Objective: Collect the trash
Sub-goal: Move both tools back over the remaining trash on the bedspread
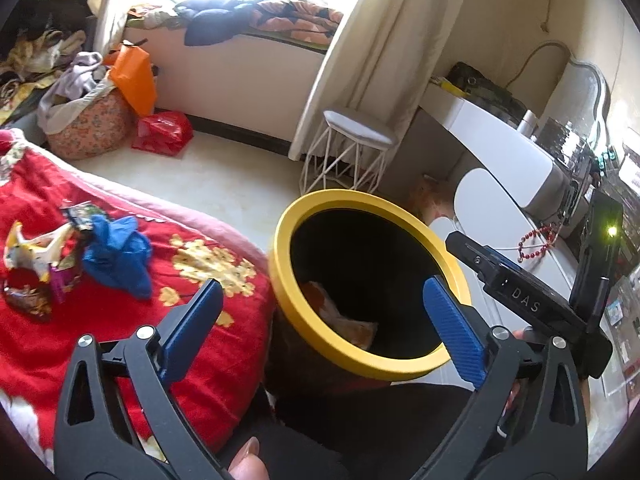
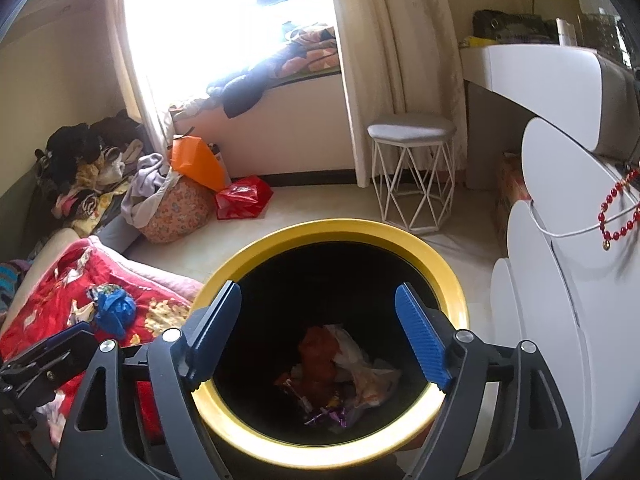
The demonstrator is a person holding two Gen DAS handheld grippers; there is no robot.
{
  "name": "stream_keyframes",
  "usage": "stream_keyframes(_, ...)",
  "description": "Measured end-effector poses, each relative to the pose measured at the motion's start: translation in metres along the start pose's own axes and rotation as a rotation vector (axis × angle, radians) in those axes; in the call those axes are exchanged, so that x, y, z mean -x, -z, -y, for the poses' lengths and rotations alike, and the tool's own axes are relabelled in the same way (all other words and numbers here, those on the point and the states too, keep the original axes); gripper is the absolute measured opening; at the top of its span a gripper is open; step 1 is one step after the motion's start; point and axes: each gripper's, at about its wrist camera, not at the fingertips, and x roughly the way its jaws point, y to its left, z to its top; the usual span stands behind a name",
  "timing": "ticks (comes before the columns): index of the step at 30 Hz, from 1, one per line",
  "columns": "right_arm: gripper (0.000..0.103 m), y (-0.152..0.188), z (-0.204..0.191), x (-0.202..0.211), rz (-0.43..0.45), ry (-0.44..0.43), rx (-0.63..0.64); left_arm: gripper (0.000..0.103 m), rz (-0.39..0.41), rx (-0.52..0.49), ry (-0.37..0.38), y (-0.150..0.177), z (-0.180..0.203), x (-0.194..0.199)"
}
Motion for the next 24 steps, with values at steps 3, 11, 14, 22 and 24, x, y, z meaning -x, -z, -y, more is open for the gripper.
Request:
stream_keyframes(3,0.081,-0.001,-0.012,0.006,0.015,-0.015,0.022,0.092,0.016,0.015,-0.011,0.0,-0.004,0.009)
stream_keyframes(11,0.083,-0.004,-0.039,0.019,0.041,-0.061,0.074,0.092,0.066,0.023,-0.068,0.001,-0.017,0.036)
stream_keyframes(14,0.084,-0.004,-0.046,0.023,0.048,-0.081,0.085,0.092,0.086,0.028,-0.083,0.0,-0.023,0.046)
stream_keyframes(22,0.084,-0.002,-0.07,0.031,0.056,-0.158,0.111,0.092,0.133,0.047,-0.139,0.001,-0.04,0.068)
stream_keyframes(24,0.084,-0.001,-0.077,0.034,0.059,-0.175,0.122,0.092,0.14,0.057,-0.153,0.001,-0.046,0.072)
